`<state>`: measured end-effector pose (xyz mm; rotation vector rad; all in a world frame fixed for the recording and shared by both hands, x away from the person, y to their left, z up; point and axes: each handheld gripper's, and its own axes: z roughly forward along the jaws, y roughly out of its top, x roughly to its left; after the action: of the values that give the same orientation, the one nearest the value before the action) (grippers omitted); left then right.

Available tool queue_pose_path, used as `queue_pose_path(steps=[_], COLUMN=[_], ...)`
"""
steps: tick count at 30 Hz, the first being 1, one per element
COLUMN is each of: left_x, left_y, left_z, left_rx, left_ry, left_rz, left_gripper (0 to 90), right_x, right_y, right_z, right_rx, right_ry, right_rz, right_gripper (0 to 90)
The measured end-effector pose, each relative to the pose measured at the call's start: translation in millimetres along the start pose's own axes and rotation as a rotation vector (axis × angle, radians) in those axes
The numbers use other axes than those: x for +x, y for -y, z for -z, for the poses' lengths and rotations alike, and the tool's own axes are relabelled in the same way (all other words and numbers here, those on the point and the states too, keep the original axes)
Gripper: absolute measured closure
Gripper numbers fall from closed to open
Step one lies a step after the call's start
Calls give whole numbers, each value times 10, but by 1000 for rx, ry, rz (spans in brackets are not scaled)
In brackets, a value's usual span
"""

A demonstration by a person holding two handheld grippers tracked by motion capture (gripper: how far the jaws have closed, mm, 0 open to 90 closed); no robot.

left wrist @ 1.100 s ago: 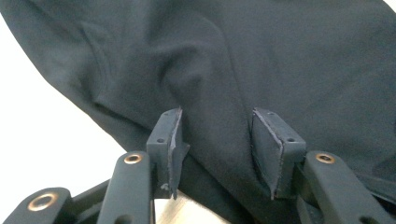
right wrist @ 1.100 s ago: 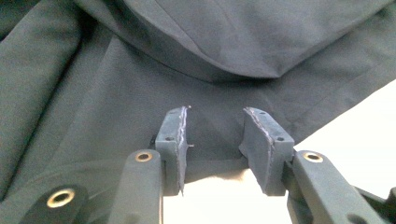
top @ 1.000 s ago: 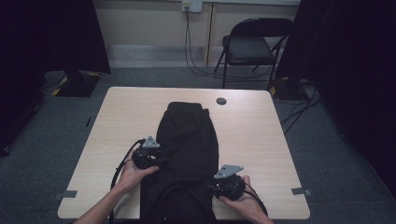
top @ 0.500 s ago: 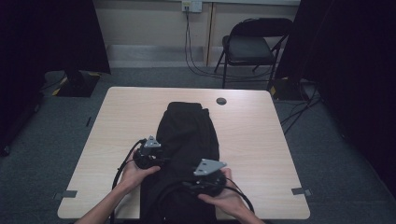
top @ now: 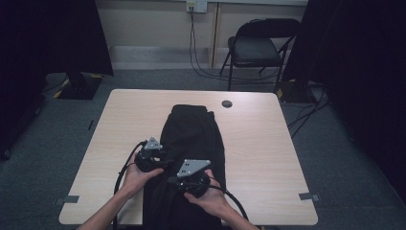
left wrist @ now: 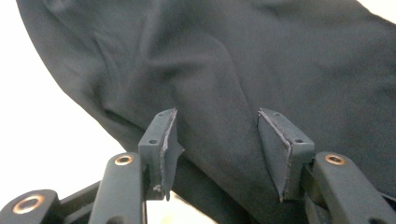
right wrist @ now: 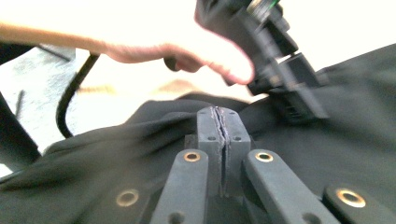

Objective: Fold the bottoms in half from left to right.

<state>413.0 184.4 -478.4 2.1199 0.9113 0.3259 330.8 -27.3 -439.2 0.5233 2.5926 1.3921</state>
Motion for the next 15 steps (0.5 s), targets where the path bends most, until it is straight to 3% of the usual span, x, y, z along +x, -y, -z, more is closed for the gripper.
queue_pose_path(steps=[3,7,9,10,12,15], left_x=[34,40,40,44,45,40], left_y=[-16,-19,-28,-29,-32,-23], left_z=[43,54,28,22,15,-2], left_rx=[-37,-65,-30,-30,-37,-16], left_ry=[-6,8,-13,-17,-16,-21], left_rz=[27,50,6,7,16,13], left_gripper=[489,479,462,459,459,459], right_x=[15,-52,-139,-196,-263,-311], right_y=[-103,-116,-74,-17,116,389], right_z=[372,813,987,1079,1167,1164], right_rx=[-57,-141,-152,-168,-142,-66], right_ry=[19,63,100,116,138,164], right_rz=[17,-11,-25,-56,-79,-98], right_gripper=[889,889,889,889,889,889])
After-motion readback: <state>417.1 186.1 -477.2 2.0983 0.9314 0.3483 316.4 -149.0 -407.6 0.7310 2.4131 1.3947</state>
